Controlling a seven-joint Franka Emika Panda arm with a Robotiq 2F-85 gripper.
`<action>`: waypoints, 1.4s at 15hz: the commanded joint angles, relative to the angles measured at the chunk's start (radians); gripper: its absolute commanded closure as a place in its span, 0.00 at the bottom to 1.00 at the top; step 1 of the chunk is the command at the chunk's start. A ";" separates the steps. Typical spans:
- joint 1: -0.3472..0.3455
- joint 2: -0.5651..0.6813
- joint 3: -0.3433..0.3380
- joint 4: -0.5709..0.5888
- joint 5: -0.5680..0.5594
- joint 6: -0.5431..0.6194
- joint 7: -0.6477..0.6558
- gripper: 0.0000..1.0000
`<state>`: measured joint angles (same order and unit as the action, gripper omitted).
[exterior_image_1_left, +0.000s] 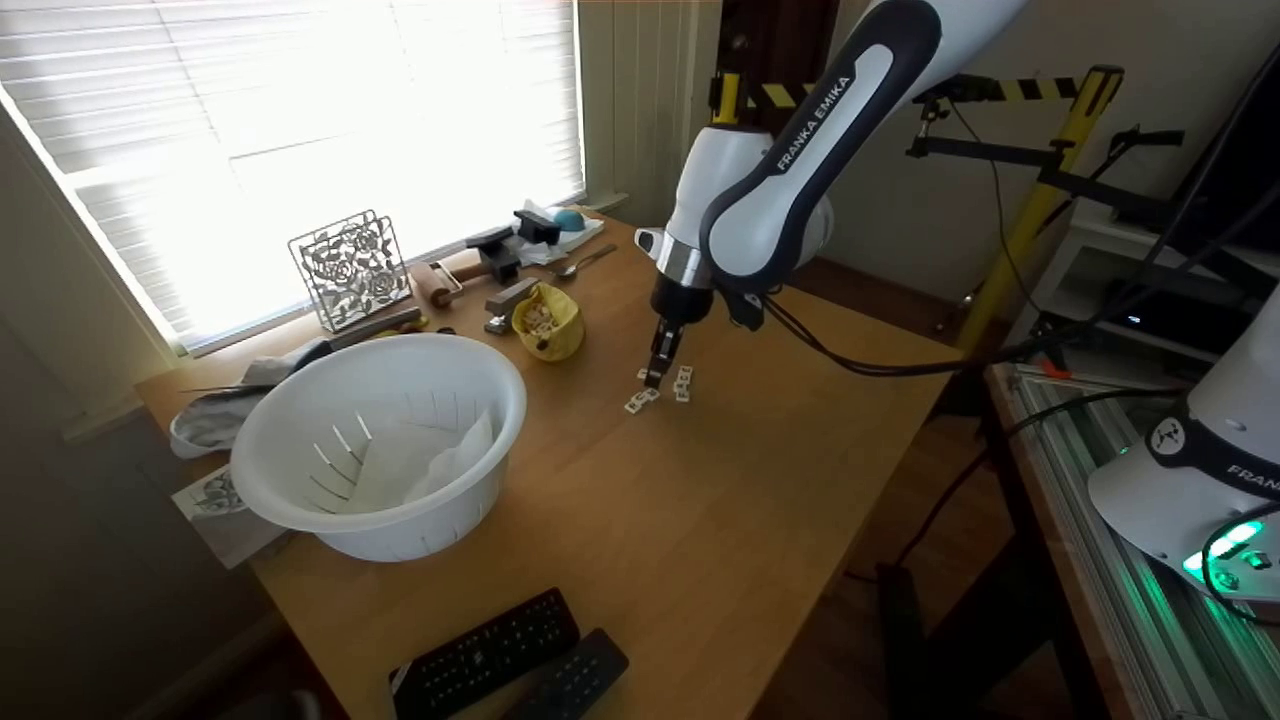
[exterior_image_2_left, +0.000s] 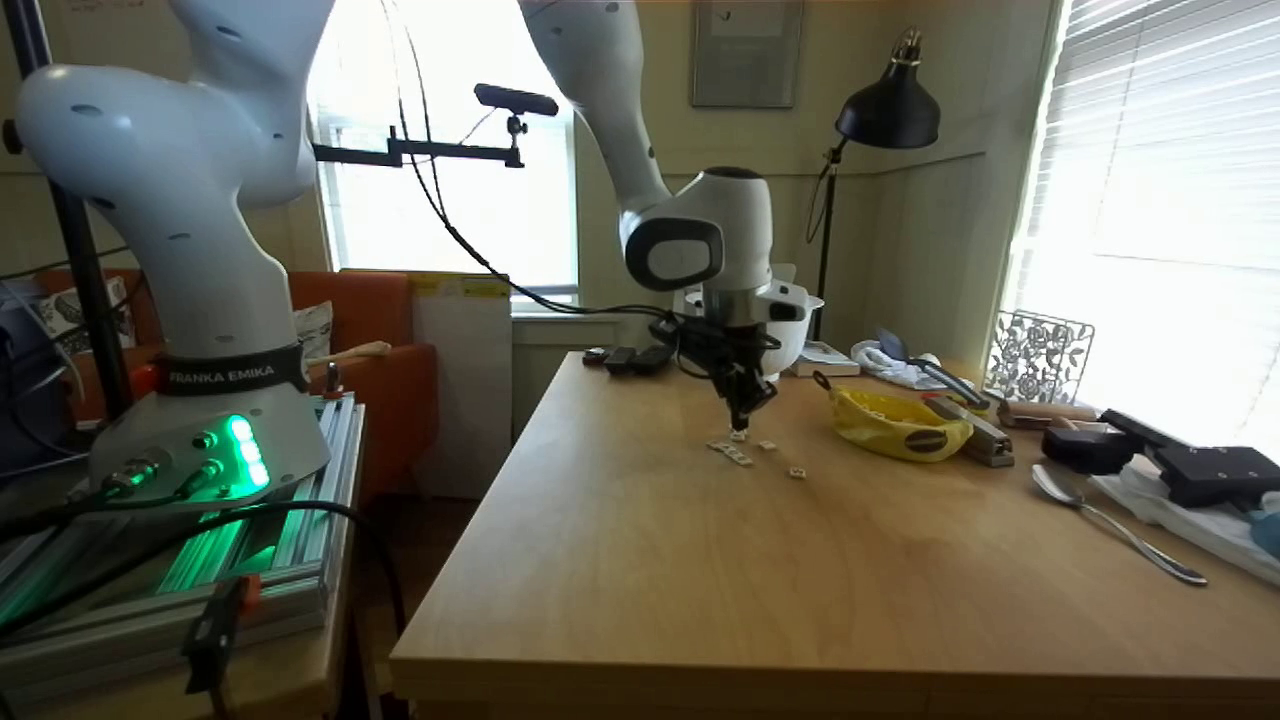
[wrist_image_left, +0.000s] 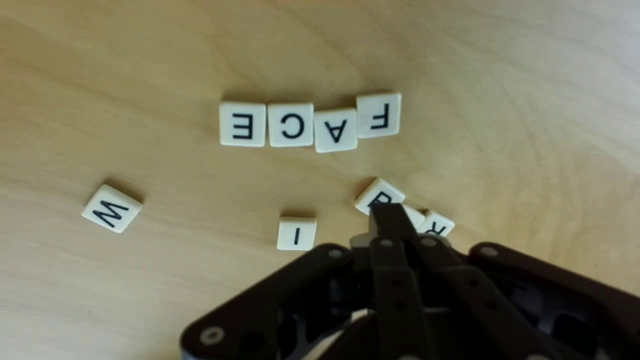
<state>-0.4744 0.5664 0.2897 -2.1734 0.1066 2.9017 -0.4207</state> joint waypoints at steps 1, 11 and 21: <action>-0.031 -0.031 0.021 -0.041 0.020 0.000 -0.058 1.00; -0.040 -0.047 0.007 -0.064 0.001 -0.011 -0.125 1.00; -0.027 -0.093 -0.019 -0.087 -0.001 -0.016 -0.156 0.46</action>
<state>-0.5057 0.5191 0.2819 -2.2265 0.1062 2.8981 -0.5607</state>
